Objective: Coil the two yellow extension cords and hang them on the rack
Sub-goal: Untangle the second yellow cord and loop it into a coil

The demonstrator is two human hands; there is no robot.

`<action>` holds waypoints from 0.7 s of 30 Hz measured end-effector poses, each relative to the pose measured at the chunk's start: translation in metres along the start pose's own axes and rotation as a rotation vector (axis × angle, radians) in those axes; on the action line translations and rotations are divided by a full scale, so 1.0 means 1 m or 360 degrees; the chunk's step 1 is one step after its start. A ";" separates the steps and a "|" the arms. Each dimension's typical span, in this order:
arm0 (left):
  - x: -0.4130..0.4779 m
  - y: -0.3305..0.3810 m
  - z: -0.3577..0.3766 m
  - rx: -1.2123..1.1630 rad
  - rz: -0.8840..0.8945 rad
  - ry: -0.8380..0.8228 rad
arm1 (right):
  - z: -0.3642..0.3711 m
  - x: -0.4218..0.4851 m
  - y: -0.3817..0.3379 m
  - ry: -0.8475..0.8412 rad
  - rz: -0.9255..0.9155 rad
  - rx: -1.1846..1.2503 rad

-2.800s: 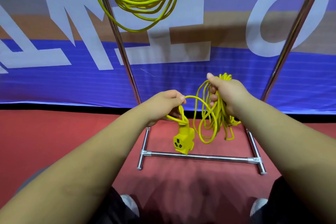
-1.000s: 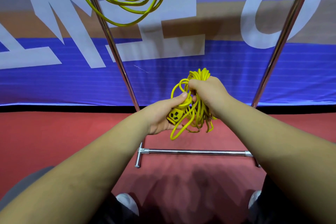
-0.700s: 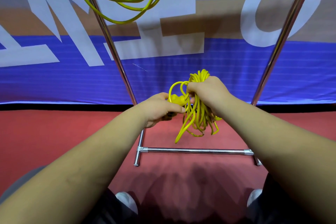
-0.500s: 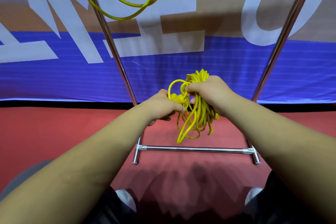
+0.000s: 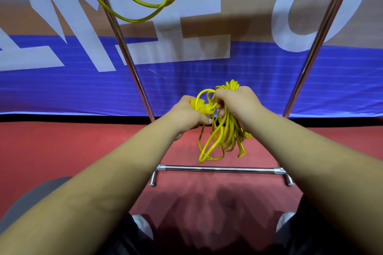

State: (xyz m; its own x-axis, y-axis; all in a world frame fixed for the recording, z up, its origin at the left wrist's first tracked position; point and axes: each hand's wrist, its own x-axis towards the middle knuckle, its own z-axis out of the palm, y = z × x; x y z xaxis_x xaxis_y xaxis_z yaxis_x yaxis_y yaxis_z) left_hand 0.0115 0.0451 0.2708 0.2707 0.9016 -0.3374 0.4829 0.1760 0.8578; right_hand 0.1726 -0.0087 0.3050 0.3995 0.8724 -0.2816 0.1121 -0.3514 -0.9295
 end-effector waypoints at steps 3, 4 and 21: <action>0.002 0.001 0.002 0.0239 0.0010 0.0113 | 0.004 0.000 0.006 -0.0001 0.0018 0.0027; 0.000 0.006 0.003 0.0357 0.0030 0.0111 | 0.005 0.000 0.007 -0.0001 0.0018 0.0020; 0.002 0.010 -0.016 0.0507 0.0267 0.0025 | -0.009 0.025 0.009 0.0112 0.0075 0.0261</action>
State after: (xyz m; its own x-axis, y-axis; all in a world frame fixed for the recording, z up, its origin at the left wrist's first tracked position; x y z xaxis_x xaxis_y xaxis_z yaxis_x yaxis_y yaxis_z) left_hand 0.0042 0.0553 0.2850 0.3567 0.9139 -0.1940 0.6689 -0.1048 0.7359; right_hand 0.1921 0.0071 0.2914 0.4643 0.8283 -0.3137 -0.0558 -0.3262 -0.9437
